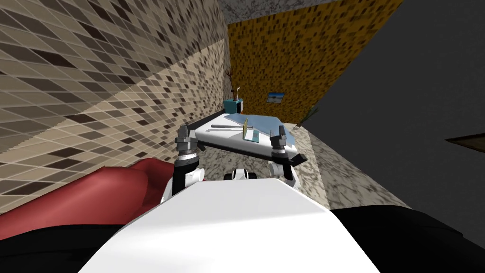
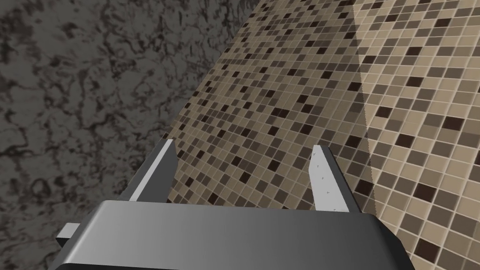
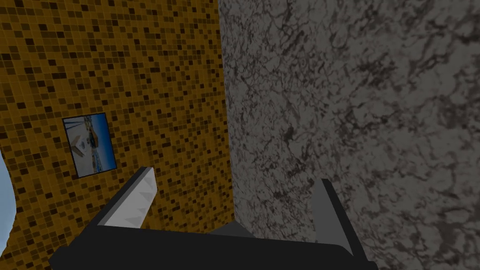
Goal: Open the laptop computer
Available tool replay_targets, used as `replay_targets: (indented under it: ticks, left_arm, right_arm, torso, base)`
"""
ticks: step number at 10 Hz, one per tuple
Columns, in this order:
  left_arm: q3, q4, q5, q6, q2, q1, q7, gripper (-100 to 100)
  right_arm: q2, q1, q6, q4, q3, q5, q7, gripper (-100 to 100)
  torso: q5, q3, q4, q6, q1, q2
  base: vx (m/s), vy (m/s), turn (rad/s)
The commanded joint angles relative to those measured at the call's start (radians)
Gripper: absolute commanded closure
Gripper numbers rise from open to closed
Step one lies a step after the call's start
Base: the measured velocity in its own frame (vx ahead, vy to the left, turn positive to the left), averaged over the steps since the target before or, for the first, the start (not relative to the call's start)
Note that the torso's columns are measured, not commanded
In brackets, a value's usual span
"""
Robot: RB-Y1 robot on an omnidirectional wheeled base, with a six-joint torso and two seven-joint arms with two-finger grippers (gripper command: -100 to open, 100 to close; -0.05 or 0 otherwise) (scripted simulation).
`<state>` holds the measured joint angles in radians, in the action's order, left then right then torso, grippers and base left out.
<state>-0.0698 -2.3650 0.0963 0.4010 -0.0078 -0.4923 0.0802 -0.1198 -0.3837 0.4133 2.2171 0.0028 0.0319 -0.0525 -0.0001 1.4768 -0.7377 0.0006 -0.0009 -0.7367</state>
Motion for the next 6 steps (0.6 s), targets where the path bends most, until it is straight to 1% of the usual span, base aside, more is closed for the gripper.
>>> replay_targets:
  ticks: [1,2,3,4,5,6]
  left_arm:
    - [0.0,0.0,0.0,0.0,0.0,0.0,0.0,0]
    - [0.0,0.0,0.0,0.0,0.0,0.0,0.0,0]
    - [0.0,0.0,0.0,0.0,0.0,0.0,0.0,0]
    - [0.0,0.0,0.0,0.0,0.0,0.0,0.0,0]
    - [0.0,0.0,0.0,0.0,0.0,0.0,0.0,0]
    - [0.0,0.0,0.0,0.0,0.0,0.0,0.0,0]
  right_arm:
    - [-0.048,0.039,-0.064,-0.074,0.009,-0.034,0.062,-100]
    - [-0.048,0.039,-0.067,-0.075,0.009,-0.034,0.062,-100]
    - [-0.075,0.059,-0.098,-0.115,0.011,-0.049,0.092,-100]
    - [-0.102,0.08,-0.122,-0.147,0.012,-0.065,0.121,-100]
    - [-0.102,0.08,-0.129,-0.166,0.012,-0.065,0.123,-100]
    - [-0.102,0.08,-0.129,-0.166,0.012,-0.065,0.123,-100]
  torso:
    - [0.0,0.0,0.0,-0.001,0.0,0.0]
    - [0.0,-0.001,0.0,-0.001,0.001,-0.001]
    - [0.0,-0.001,0.0,0.0,0.001,-0.001]
    - [0.0,-0.001,0.0,-0.001,0.001,-0.001]
    - [0.0,-0.001,0.0,-0.001,0.002,-0.002]
    - [0.0,-0.001,0.0,0.0,0.001,-0.001]
  base:
    - [-0.057,0.034,0.323]
    - [-0.045,0.024,0.117]
    - [-0.048,0.032,0.206]
    - [-0.061,0.046,0.313]
    - [-0.044,0.034,0.121]
    - [-0.023,0.018,-0.013]
